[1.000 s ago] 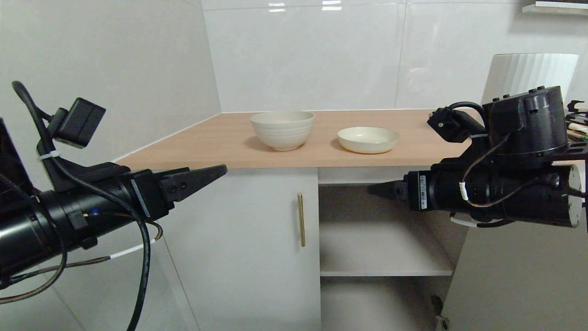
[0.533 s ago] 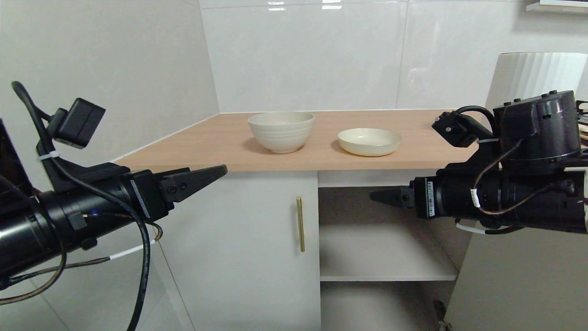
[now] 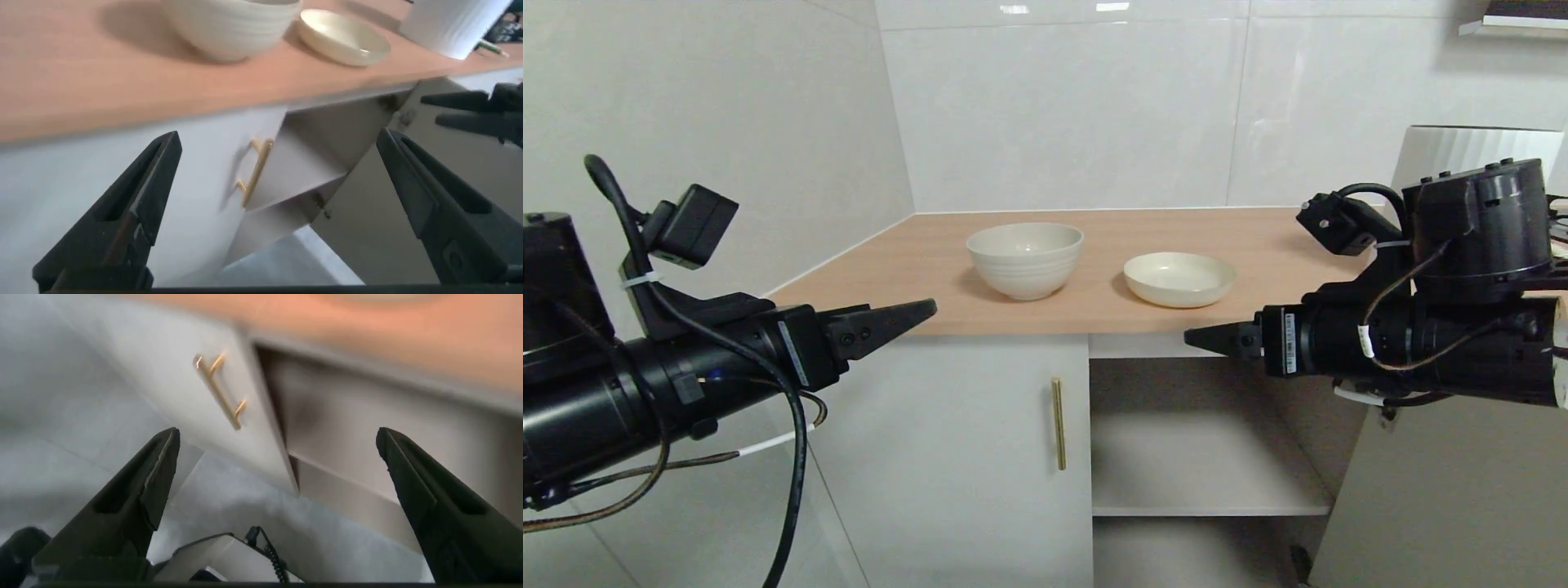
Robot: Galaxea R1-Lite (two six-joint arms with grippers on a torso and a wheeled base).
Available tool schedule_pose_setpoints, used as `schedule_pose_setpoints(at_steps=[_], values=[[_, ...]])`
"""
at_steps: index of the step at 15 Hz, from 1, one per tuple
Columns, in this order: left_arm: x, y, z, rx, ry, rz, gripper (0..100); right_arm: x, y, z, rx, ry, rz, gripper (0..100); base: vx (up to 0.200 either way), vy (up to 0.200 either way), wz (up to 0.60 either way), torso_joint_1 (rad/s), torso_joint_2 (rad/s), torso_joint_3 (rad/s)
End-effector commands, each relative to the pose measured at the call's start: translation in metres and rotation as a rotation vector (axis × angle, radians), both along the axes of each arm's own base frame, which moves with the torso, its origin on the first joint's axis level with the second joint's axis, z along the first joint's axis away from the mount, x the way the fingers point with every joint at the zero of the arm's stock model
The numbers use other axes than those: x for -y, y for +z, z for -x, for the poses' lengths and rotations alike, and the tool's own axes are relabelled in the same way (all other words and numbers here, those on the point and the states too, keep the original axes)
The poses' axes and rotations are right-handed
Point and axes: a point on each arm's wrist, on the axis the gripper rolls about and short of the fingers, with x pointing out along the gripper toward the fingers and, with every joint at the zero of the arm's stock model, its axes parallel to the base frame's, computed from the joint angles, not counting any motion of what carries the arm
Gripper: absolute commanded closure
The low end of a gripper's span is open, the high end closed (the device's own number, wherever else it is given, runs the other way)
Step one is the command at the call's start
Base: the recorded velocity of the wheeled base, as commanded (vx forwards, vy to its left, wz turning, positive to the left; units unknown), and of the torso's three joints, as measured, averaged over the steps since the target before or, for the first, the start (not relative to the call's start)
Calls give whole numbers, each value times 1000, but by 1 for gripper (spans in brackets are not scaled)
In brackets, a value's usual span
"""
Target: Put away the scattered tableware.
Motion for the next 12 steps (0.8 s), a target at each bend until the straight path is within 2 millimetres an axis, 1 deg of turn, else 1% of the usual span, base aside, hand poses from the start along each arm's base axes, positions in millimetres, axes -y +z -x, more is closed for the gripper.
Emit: schedule_pose_setpoints(at_steps=[1,4,8,10,11,12], values=[[2,-4,-6,-18,-2,-5,0,0,-3,-1,-3,0,2,0,0,0,0,173,-530,-286],[5,-6,-18,-52,-1,-15,0,-1,-6,-5,-11,-3,9,0,0,0,0,160,-481,-290],[12,-3,-39,-187,4,-57,0,-2,-17,-24,19,-25,20,0,0,0,0,186,-460,-283],[13,8,-79,-285,41,-81,0,2,-22,-37,38,-57,17,0,0,0,0,171,-420,-247],[15,11,-90,-316,50,-92,0,3,-23,-40,45,-67,16,0,0,0,0,90,-203,-110],[16,14,-94,-344,63,-104,0,3,-24,-44,46,-80,21,0,0,0,0,51,-110,-71]])
